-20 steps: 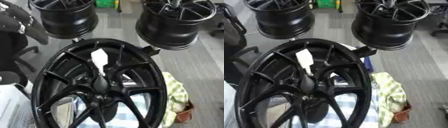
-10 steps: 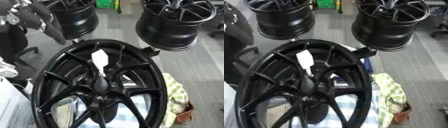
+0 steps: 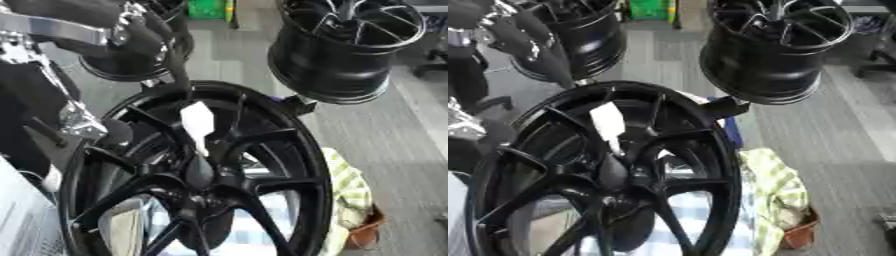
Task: Pull the pin out of the wheel hub.
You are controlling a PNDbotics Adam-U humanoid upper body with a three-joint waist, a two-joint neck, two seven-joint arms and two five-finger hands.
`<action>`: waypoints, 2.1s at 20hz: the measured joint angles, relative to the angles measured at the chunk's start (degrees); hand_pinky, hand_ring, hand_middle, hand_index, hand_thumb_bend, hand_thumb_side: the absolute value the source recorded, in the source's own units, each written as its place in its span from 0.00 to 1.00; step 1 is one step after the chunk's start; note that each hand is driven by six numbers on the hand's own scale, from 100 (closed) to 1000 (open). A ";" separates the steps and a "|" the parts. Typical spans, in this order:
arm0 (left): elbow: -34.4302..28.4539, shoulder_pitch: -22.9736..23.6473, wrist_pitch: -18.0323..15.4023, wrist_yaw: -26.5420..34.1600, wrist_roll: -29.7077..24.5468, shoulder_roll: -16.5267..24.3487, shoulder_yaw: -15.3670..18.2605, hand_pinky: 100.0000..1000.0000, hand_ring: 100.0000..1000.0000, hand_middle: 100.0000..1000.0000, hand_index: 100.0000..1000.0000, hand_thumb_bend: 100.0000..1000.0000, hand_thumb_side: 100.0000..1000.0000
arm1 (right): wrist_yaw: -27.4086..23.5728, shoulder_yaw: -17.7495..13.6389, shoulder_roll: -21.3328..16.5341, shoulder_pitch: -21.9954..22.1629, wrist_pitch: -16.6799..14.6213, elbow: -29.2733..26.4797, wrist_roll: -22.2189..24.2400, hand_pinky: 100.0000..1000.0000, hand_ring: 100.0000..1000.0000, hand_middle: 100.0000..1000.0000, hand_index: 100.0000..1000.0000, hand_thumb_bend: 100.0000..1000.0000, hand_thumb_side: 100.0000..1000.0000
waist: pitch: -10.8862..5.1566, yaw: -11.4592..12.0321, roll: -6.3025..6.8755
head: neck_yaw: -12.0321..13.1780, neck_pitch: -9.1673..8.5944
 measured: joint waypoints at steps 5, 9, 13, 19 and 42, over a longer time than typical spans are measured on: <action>4.73 -1.15 -0.91 -3.01 0.90 -2.75 -0.08 0.82 0.76 0.67 0.79 0.31 0.05 | -0.08 0.00 0.41 -0.38 -0.11 0.00 -0.06 0.74 0.56 0.54 0.70 0.30 0.21 | 0.48 -0.73 0.10 | 0.36 -0.61; 8.22 -1.45 -1.80 -5.37 1.79 -4.48 0.23 0.81 0.74 0.62 0.78 0.31 0.03 | -0.26 0.00 0.45 -0.53 -0.31 0.00 -0.19 0.74 0.55 0.54 0.70 0.32 0.21 | 0.99 -1.43 0.39 | 0.81 -1.09; 10.90 -1.59 -2.36 -6.66 2.36 -5.65 0.22 0.81 0.74 0.62 0.81 0.33 0.04 | -0.54 0.01 0.62 -0.96 -0.42 0.00 -0.22 0.74 0.55 0.54 0.69 0.32 0.21 | 1.53 -1.91 0.40 | 1.39 -1.42; 13.90 -1.63 -2.98 -8.48 2.98 -6.99 -0.40 0.84 0.80 0.75 0.86 0.42 0.06 | -1.03 0.01 0.95 -1.40 -0.65 0.00 -0.40 0.74 0.55 0.53 0.69 0.32 0.21 | 2.19 -2.55 0.47 | 2.29 -1.60; 20.49 0.09 -4.84 -10.55 4.83 -10.03 -3.81 0.82 0.78 0.70 0.86 0.39 0.00 | -2.53 -0.03 1.93 -1.42 -0.68 0.00 -1.92 0.74 0.54 0.53 0.69 0.32 0.22 | 3.72 -3.74 0.97 | 3.34 -2.37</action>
